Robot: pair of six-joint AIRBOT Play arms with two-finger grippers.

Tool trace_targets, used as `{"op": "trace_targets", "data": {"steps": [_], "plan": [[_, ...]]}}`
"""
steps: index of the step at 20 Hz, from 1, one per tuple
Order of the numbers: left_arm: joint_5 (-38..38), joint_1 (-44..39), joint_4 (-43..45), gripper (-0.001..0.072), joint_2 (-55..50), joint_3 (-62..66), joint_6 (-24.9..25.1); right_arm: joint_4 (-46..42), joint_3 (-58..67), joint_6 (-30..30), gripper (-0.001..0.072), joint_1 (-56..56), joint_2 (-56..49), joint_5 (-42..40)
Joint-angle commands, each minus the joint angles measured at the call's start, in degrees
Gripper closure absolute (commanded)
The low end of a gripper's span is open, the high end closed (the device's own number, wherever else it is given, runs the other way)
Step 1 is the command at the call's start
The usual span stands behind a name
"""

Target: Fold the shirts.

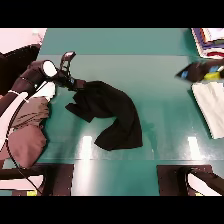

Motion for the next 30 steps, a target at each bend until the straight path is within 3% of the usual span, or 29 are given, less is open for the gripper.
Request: {"op": "trace_targets", "data": {"steps": [1, 2, 6, 10, 12, 14, 15, 18, 23, 30], "plan": [[-1.2, 0.1, 1.3, 0.0685, 0.4, 2.1, 0.0, 1.2, -17.6, 2.2, 0.0314, 0.0, -0.5, -0.6], [-1.2, 0.1, 1.3, 0.0686, 0.2, 2.1, 0.0, 2.9, -23.4, 2.2, 0.018, 0.0, -1.3, -2.3], [-1.0, 0.1, 1.3, 0.0686, 0.2, 2.1, 0.0, 12.9, -37.9, -1.6, 0.0206, 4.9, -6.8, -10.8], [-1.1, 0.1, 1.3, 0.0685, 0.2, 2.1, 0.0, 13.9, -38.1, -2.5, 0.0214, 13.7, -12.7, -15.9], [-1.3, 0.1, 1.3, 0.0685, 0.2, 2.1, 0.0, 13.5, -35.9, -2.9, 0.0374, 16.3, -15.2, -17.6], [-3.1, 0.1, 1.3, 0.0686, 0.2, 2.1, 0.0, 13.4, -33.6, -4.0, 0.062, 17.4, -16.3, -19.4], [-4.6, 0.1, 1.3, 0.0686, 0.4, 2.1, 0.0, 13.4, -32.3, -4.0, 0.069, 17.3, -16.1, -20.2], [-5.4, 0.1, 4.2, 0.0687, 4.5, 2.3, -0.2, 9.6, -27.3, -3.5, 0.0692, 13.7, -11.6, -20.3], [-6.1, 0.1, 7.7, 0.0686, 21.0, 9.0, 0.1, -1.7, -9.9, -2.2, 0.0692, 0.6, 3.4, -11.5], [-11.5, 0.1, 2.1, 0.0687, 40.0, 21.3, 0.0, -1.6, 10.2, -3.0, 0.0692, -15.1, 17.8, -5.0]]}}
